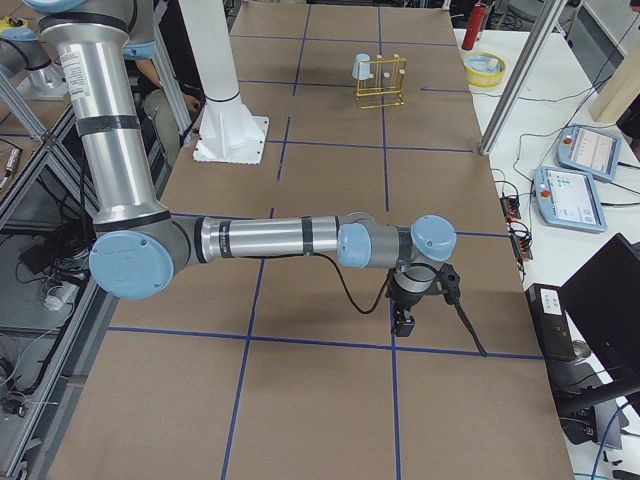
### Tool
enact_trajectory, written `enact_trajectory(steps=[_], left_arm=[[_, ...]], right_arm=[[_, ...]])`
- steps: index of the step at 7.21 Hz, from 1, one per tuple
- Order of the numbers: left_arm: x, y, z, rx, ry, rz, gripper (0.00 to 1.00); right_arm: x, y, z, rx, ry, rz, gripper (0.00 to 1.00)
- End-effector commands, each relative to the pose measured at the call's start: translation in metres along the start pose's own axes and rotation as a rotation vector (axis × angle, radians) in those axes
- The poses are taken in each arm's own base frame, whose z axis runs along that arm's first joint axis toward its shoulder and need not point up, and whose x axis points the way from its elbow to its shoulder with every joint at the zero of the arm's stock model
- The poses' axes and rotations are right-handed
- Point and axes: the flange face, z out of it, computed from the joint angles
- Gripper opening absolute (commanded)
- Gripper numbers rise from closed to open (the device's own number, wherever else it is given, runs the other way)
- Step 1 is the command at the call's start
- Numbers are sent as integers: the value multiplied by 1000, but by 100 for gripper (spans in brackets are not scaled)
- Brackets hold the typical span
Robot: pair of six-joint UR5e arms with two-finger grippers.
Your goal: Hang cup on cup holder
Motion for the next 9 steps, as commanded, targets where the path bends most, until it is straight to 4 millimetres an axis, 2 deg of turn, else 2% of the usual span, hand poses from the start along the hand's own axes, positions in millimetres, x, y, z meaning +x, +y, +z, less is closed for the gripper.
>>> enact_trajectory(steps=[1, 3, 4, 5, 6, 7, 9], left_arm=[[-15, -1, 2, -71, -112, 86, 100], [-21, -1, -6, -114, -176, 27, 100], [-11, -7, -13, -157, -180, 7, 100], [-20, -6, -11, -183, -199, 105, 100], [-21, -33, -22, -165, -245, 144, 100], [-23, -33, -20, -168, -244, 144, 100], [-27, -19, -19, -189, -237, 123, 100]], right_arm=[[0, 0, 0, 0, 0, 0, 100], [0, 0, 0, 0, 0, 0, 100], [0, 0, 0, 0, 0, 0, 100], [0, 0, 0, 0, 0, 0, 100], [0, 0, 0, 0, 0, 0, 100], [0, 0, 0, 0, 0, 0, 100], [0, 0, 0, 0, 0, 0, 100]])
